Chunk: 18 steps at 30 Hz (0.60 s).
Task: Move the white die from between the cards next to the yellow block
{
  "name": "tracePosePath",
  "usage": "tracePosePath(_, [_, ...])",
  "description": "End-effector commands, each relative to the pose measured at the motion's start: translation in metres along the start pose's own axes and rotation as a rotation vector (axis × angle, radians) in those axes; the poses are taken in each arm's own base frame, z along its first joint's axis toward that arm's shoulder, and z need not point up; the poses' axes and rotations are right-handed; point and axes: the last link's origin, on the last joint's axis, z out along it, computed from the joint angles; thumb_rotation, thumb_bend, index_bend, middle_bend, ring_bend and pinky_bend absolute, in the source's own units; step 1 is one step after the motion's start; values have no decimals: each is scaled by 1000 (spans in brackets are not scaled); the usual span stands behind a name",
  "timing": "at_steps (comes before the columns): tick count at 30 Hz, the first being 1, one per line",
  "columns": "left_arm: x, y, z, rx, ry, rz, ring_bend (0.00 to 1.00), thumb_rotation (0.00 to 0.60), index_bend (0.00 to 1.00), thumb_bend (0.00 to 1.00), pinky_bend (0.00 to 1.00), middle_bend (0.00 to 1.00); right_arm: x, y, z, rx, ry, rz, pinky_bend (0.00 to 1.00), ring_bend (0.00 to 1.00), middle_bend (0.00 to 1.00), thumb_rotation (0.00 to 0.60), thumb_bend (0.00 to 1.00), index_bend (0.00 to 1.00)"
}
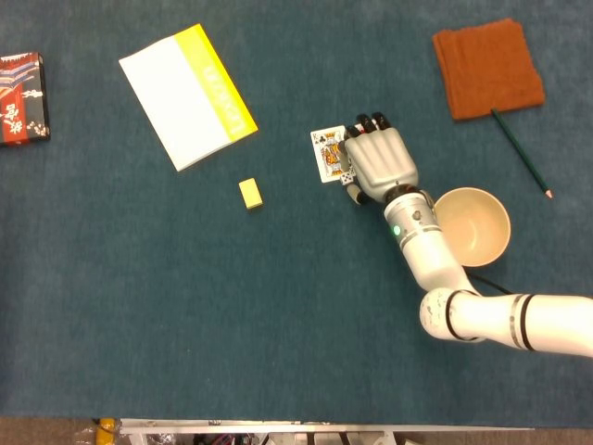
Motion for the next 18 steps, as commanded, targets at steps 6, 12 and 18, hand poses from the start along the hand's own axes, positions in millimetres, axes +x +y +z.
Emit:
tracePosePath(6, [0,-2,-2,4,1,1,173,600,176,410,175,271,0,0,2,-4,1,7,100,101,300,600,283,555])
tracePosePath(12, [0,-3,-2,7,3,2,173,600,176,410,175,271,11,2,-2,12,33,59,100,101,307,600,284,569])
tracePosePath(18, [-1,-8,-4,23,4,3,173,600,176,410,175,271,31,12,-17,42,87,111,100,101,310,600,284,569])
